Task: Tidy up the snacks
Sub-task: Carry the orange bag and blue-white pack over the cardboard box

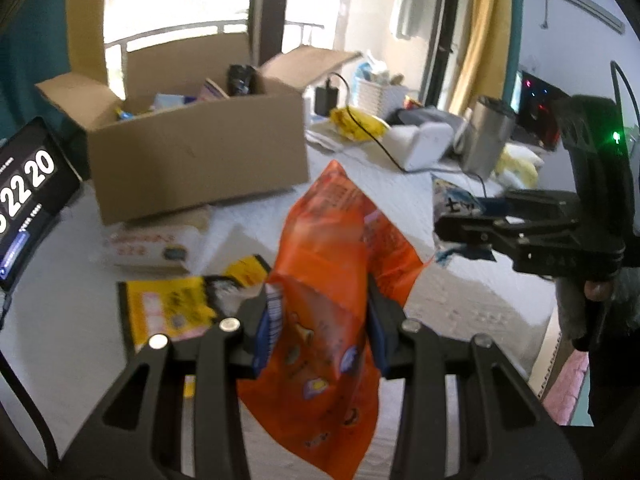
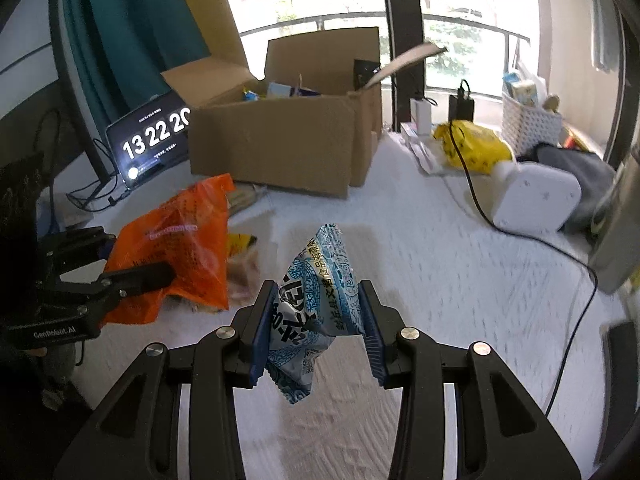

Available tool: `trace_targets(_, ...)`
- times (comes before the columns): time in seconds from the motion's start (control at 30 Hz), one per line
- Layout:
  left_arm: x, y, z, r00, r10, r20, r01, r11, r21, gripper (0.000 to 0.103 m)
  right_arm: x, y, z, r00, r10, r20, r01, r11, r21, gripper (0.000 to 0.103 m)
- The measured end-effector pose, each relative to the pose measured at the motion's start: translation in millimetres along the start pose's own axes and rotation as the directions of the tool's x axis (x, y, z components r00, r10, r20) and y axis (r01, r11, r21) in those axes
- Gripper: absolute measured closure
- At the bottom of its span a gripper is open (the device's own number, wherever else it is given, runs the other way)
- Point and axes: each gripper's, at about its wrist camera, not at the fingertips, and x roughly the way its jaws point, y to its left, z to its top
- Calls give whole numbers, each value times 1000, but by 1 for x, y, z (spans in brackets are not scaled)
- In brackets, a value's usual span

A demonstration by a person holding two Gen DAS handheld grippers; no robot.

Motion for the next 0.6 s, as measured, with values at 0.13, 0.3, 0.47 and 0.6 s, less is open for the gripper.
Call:
trace_targets(0.13,-7,15,11,999,22,26,-22,1000,-15,63,3,2,12,1000,6,7,-6,1000,-12,61)
trace_targets(0.3,-11,32,24,997,53,53,-51,998,-34,63,8,4,30,1000,11,24,-11,1000,-26,61)
trace_targets(0.47,-16,52,39,992,90,84,-86,995,-58,63,13,4,50,999,18,45,-16,999,-47,61)
trace_targets(0.6,-19,66,52,987,121,106,-113,991,-72,63,17,2,63,998,22,60,-19,998,-55,61)
